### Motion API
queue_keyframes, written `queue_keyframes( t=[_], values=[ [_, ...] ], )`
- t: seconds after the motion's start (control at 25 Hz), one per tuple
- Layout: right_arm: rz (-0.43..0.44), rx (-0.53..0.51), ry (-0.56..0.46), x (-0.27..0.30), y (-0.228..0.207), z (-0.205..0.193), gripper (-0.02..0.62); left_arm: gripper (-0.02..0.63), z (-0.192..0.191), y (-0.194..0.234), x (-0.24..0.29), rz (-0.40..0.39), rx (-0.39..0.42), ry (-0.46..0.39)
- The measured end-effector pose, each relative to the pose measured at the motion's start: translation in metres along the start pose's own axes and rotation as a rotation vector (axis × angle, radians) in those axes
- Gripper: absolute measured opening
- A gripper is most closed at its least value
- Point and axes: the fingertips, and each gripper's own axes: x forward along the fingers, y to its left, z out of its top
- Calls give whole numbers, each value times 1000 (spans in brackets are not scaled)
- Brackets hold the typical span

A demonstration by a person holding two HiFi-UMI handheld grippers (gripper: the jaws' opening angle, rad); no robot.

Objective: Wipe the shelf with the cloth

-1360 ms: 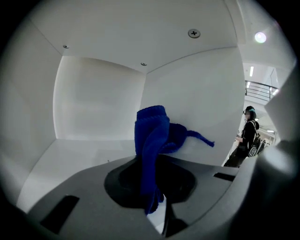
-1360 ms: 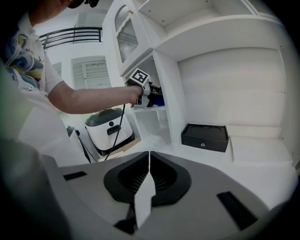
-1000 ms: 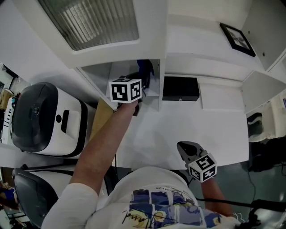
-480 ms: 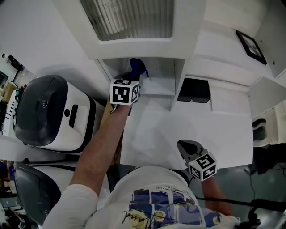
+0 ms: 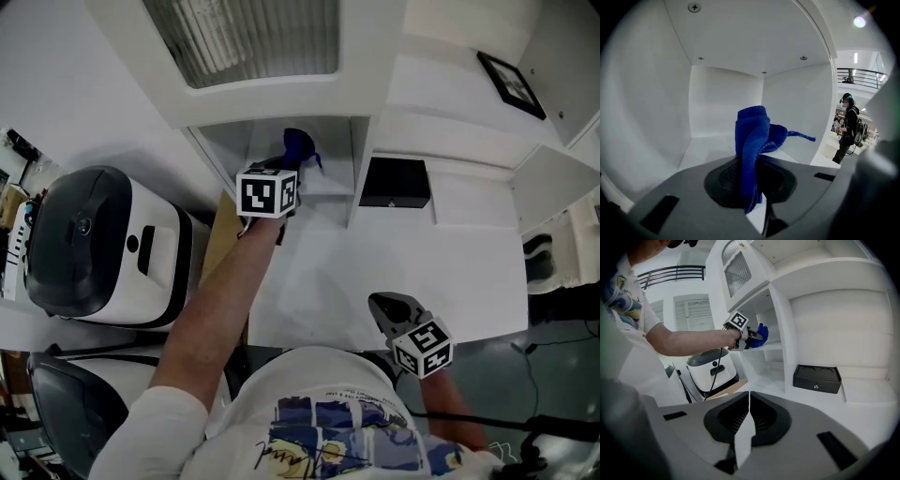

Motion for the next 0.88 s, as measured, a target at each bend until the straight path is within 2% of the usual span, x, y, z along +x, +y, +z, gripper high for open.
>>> queue_keyframes(
  t=[0.44,0.64,0.72,0.88],
  values=[
    [-35,28,-5,-28,-23,-12,31,55,5,-83,26,-149,-77,-4],
    [-36,35,-1,-32,-28,-17,31,55,7,-97,24,-212,-148,-46],
    [-26,33,-1,-30,-26,-16,31,55,8,-91,16,-202,-151,-67],
    [-2,23,6,-21,-18,-14,31,55,12,-63,-9,-126,-79,-102]
  ],
)
